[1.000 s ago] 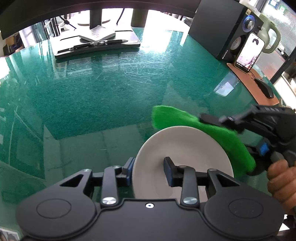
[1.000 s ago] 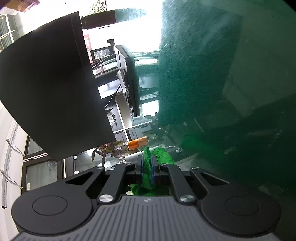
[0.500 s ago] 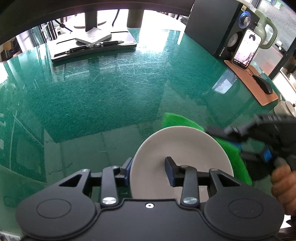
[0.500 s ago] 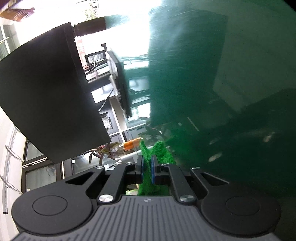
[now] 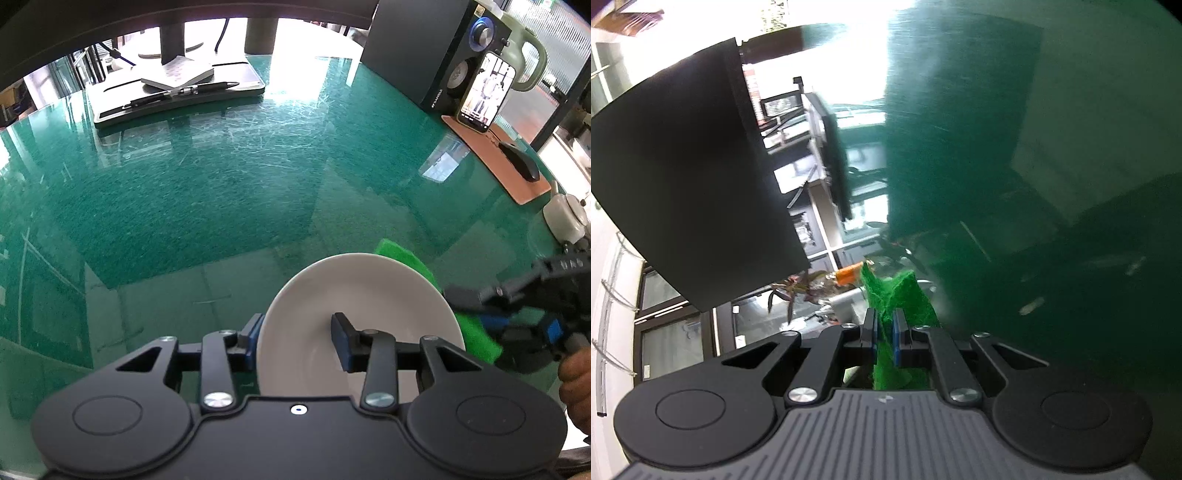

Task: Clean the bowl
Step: 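Rotate the bowl with the left tool while the right tool keeps wiping the outer wall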

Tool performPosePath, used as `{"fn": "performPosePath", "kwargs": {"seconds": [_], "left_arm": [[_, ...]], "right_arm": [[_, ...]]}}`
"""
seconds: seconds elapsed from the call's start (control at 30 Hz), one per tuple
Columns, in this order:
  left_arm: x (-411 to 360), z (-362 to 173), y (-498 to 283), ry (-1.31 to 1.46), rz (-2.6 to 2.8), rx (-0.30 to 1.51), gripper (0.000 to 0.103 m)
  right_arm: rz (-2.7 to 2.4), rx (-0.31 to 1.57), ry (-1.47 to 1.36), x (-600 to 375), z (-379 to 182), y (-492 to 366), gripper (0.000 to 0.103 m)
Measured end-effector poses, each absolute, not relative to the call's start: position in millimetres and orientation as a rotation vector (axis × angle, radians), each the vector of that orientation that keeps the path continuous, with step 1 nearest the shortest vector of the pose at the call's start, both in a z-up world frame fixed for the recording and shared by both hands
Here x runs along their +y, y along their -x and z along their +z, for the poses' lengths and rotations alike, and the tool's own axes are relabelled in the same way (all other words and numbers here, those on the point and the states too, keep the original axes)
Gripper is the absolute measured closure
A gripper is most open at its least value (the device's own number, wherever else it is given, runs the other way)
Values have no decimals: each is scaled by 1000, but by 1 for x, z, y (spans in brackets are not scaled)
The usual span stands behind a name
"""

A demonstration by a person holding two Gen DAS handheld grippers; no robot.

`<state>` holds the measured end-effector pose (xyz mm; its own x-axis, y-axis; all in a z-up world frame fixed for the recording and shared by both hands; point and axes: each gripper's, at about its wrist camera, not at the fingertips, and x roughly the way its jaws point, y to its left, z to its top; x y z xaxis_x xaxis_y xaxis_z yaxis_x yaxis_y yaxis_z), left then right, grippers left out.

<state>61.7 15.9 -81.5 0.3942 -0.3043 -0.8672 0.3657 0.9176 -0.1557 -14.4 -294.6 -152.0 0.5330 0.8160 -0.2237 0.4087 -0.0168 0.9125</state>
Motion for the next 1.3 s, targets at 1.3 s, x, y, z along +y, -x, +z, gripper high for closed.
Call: {"fn": "performPosePath", "kwargs": {"seconds": [1.3], "left_arm": [[24,-73,-51,6,-375,1075,58]], "right_arm": [[489,1042,-1558,-267,-145,-48,93]]}}
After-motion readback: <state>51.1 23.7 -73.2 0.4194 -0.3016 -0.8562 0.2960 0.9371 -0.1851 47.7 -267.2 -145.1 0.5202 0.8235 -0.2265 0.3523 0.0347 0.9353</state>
